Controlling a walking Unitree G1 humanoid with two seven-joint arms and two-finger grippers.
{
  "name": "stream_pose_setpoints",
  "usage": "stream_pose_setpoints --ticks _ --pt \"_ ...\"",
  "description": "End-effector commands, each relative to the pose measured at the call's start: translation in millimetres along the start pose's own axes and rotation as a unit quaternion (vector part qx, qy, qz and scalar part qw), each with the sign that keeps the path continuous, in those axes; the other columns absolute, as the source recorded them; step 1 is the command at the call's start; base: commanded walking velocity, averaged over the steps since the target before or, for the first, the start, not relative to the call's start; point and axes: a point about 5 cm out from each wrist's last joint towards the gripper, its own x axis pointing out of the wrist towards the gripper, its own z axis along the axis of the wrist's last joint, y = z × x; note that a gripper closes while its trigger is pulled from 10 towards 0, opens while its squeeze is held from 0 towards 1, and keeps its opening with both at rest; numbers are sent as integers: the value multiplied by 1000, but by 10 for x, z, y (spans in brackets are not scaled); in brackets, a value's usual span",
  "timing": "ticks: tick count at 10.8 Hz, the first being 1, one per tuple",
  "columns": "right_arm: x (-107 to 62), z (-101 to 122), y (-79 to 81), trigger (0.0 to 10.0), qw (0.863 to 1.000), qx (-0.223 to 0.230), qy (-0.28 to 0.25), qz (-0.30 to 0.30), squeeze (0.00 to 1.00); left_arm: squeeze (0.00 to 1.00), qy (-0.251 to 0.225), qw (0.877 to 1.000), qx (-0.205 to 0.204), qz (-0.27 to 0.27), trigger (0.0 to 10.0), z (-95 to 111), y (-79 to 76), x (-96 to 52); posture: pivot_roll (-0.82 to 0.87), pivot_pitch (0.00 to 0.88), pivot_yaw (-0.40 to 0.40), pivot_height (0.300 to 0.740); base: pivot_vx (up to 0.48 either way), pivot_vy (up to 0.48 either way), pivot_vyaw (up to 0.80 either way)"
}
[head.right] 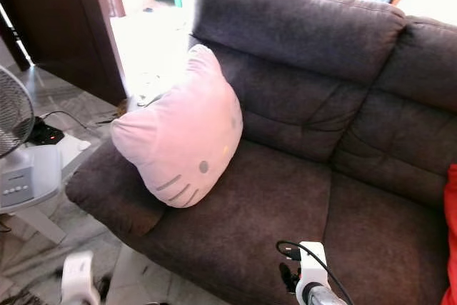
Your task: Move the pillow to the sofa from floor
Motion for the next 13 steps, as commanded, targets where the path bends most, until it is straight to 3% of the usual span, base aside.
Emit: stream_pose_setpoints --ticks 1,3,6,9,11,13 --pt "-7 -20 -18 10000 1000 10 6 1 0 0 2 1000 7 -16 10000 -15 -67 -2 195 129 -78 740 0 0 0" --pt "-26 -58 -72 10000 1000 0 17 -3 0 0 -2 1000 0 -20 10000 -3 -99 3 189 131 -77 740 0 0 0" --pt "-15 -40 -55 10000 1000 -4 17 -10 0 0 9 999 21 -47 10000 -16 -209 8 196 126 -87 740 0 0 0" --pt "-15 -41 -51 10000 1000 -10 17 -8 0 0 29 998 36 -33 10000 -107 -122 -19 199 121 -84 740 0 0 0" --pt "-13 -52 -37 10000 1000 -6 20 -4 0 0 25 998 43 -34 10000 -88 -176 -12 195 113 -80 740 0 0 -759" --pt "-13 -49 -37 10000 1000 -14 20 -5 0 0 24 998 46 -35 10000 -84 -182 -11 196 101 -78 740 0 0 0"
